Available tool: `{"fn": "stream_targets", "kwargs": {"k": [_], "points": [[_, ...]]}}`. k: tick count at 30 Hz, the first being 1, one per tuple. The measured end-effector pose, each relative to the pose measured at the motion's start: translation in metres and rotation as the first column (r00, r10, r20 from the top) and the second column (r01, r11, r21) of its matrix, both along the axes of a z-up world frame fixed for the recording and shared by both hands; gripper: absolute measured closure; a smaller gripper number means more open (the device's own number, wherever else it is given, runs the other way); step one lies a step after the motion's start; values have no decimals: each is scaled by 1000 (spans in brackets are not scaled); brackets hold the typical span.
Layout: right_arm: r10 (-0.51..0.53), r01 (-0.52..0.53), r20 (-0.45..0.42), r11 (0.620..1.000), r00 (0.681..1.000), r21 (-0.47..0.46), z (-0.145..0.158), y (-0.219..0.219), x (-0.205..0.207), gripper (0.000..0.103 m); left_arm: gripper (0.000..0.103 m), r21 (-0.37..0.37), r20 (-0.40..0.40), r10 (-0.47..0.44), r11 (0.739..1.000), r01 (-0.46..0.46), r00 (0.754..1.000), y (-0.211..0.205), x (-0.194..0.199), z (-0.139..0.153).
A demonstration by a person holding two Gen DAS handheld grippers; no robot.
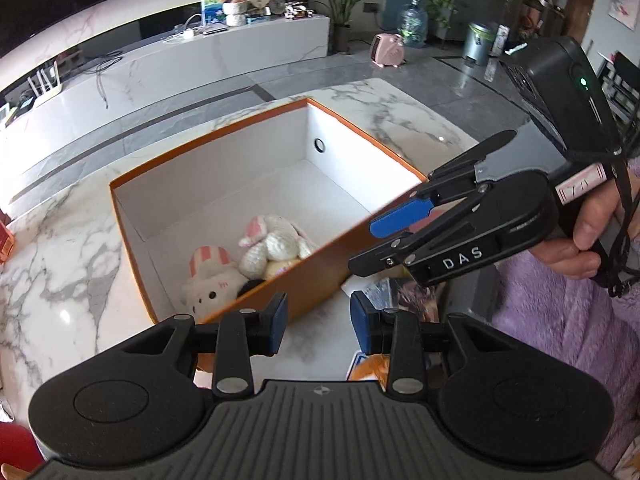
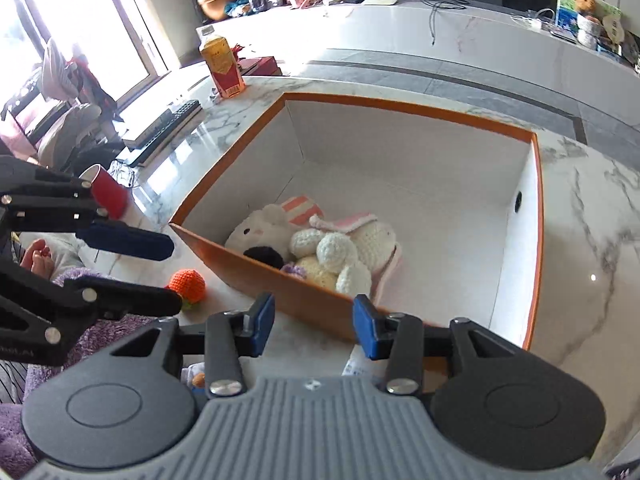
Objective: Organize objects
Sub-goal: 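Withdraw both open tools from the box back toward the toy pile, then grasp the brown raccoon plush in the blue sailor hat with the left tool and lift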
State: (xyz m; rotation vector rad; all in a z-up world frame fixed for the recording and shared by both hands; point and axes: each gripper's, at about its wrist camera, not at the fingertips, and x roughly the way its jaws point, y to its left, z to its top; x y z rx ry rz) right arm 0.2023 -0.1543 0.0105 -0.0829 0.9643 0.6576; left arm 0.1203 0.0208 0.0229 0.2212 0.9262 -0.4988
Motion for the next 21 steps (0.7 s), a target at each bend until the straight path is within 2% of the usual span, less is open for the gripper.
{"fn": "stream_targets", "kwargs": {"k": [4,7,11,17,21], "points": [[-73,75,-36,997,997,32,-17,-12,-37,57,58,46,-27,-89,995,90,996,-10,-20,-23],[-120,122,-59,992,991,36,-35,-12,-62,57,56,111,-37,-161,980,164,986,-21,-35,-42],[-149,150,-59,989,987,11,-49,-9,-82,57,43,209,-23,-254,945,253,967,-34,-50,-62],[-148,149,-60,989,987,2,-59,-1,-88,64,35,343,-38,-378,864,367,925,-48,-64,-92],[-156,157,-65,988,986,6,-60,-2,-87,65,28,387,-29,-401,840,380,916,-53,-61,-105]]}}
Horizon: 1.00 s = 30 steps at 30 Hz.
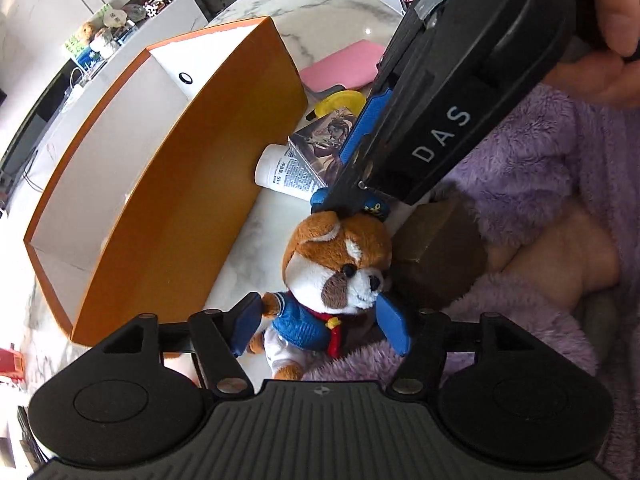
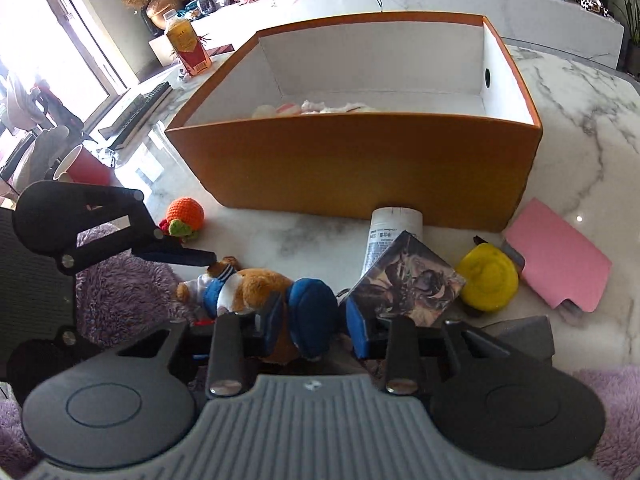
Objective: Organize objects
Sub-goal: 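Grasp the brown raccoon plush in the blue sailor hat with the left tool and lift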
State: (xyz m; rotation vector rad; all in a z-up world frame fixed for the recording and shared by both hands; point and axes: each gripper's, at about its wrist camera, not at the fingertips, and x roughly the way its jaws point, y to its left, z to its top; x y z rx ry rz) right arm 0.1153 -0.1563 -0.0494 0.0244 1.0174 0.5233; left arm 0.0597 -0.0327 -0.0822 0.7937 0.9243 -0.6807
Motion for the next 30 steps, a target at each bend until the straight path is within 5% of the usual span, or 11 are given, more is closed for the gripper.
{"fn": "stream_targets", "kwargs": {"k": [12,21,30], "points": [[-18,18,3,1000,1000,7,-5,-1,7,65,23,-2,30,43,999,-43,999,-6,1,-14],[-36,36,20,999,999,15,-3,0,6,65,44,-1,142,98,995,-99,985,-12,-29,-18],[-59,59,45,998,997,18,1,1,8,64,67,-157,94,282,951,-265,955,15,-28,4]]}}
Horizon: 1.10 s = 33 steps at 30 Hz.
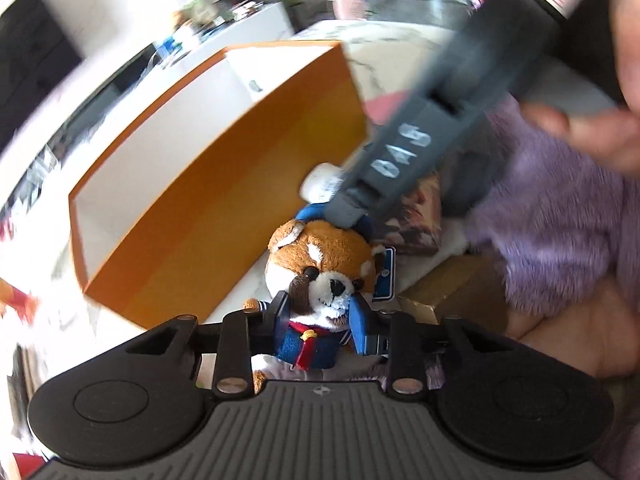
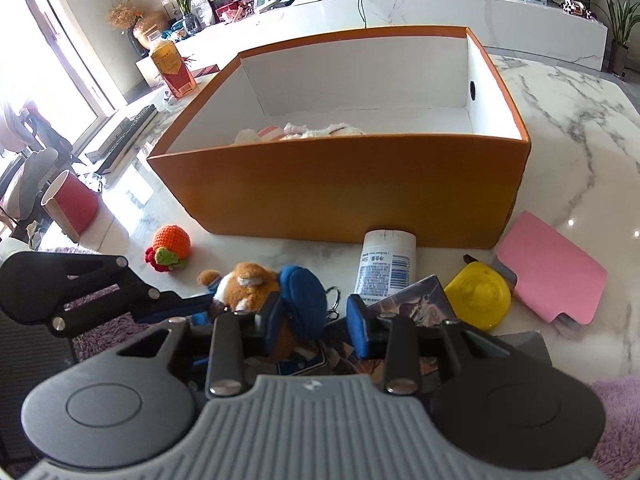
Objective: Organize objects
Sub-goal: 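Grasp the brown raccoon plush in the blue sailor hat with the left tool and lift, then grasp the orange knitted ball with the right tool while the left tool holds the raccoon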
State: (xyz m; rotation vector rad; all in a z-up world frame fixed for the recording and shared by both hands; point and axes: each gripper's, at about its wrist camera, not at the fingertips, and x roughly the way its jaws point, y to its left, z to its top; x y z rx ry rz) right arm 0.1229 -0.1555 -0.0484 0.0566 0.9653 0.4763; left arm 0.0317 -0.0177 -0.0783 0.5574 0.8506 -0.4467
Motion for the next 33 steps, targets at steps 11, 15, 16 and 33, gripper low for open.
{"fn": "stream_targets", "kwargs": {"k": [11,15,16,33], "points": [[4,-4,2,998,1000,55,6,12,6,62,70,-171,-27,199,965,-200,980,38,15,31],[3,-4,14,999,1000,38,8,20,10,61,71,-250,-21,270,931,-266,963,56,20,49],[11,-11,12,999,1000,41,8,23,11,61,71,-265,-12,288,922,-281,957,61,19,53],[258,-255,-26,964,966,76,-13,134,38,59,72,-351,-62,593,741,-573,803,175,37,63]]}}
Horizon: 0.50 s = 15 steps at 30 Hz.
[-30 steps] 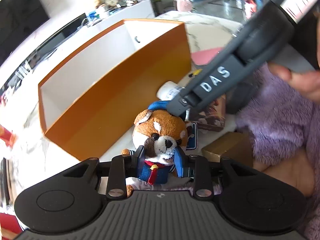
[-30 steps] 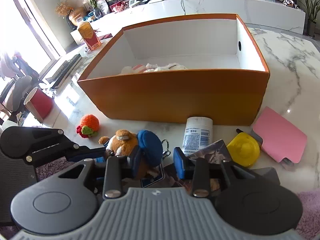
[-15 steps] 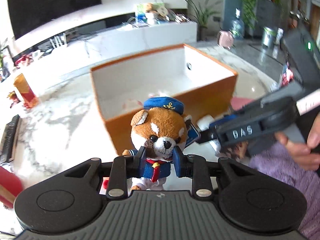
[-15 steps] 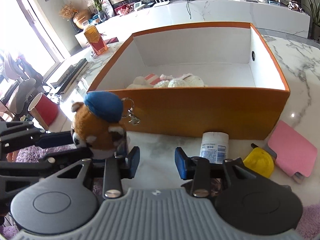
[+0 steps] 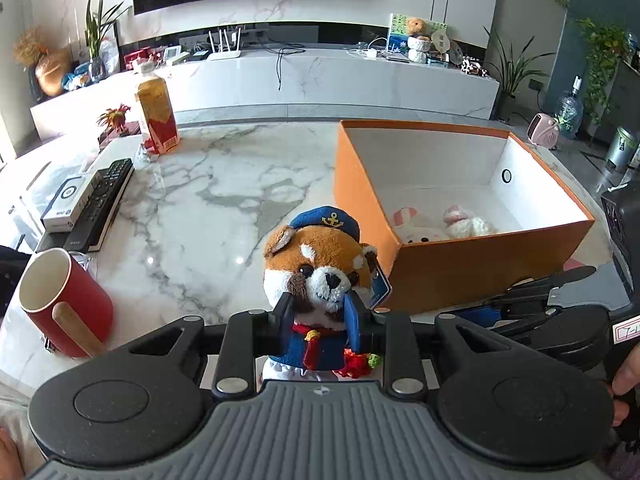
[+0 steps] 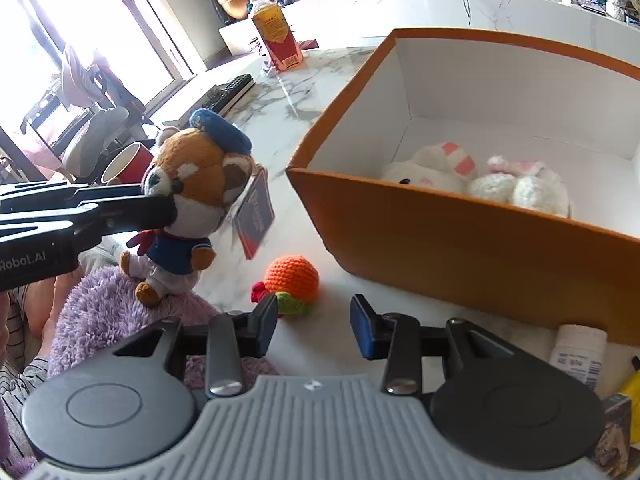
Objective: Organize objects
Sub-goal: 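Grasp the orange knitted ball with the right tool while the left tool holds the raccoon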
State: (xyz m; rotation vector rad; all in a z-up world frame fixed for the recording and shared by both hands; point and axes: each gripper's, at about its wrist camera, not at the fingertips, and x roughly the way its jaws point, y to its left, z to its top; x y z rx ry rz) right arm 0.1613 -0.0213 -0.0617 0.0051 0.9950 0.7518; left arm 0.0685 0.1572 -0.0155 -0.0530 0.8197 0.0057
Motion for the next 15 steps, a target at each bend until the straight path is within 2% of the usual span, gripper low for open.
{"fn": "stream_targets", "kwargs": {"k": [7,8,10,15], "points": [[36,-37,-43,999,998,-14,-19,39,16,49,76,-31,-24,16,999,-17,1000,9,8,-11],[38,-39,-51,999,998,-19,-22,43,18,49,79,-38,-28,20,999,-21,999,10,8,-12],[37,-39,-62,999,997,-35,-29,51,22,49,101,-35,-51,29,999,-30,998,12,10,-14],[30,-34,-91,999,995,-41,-42,57,29,51,102,-60,-106,48,997,-55,993,20,16,-29]]}}
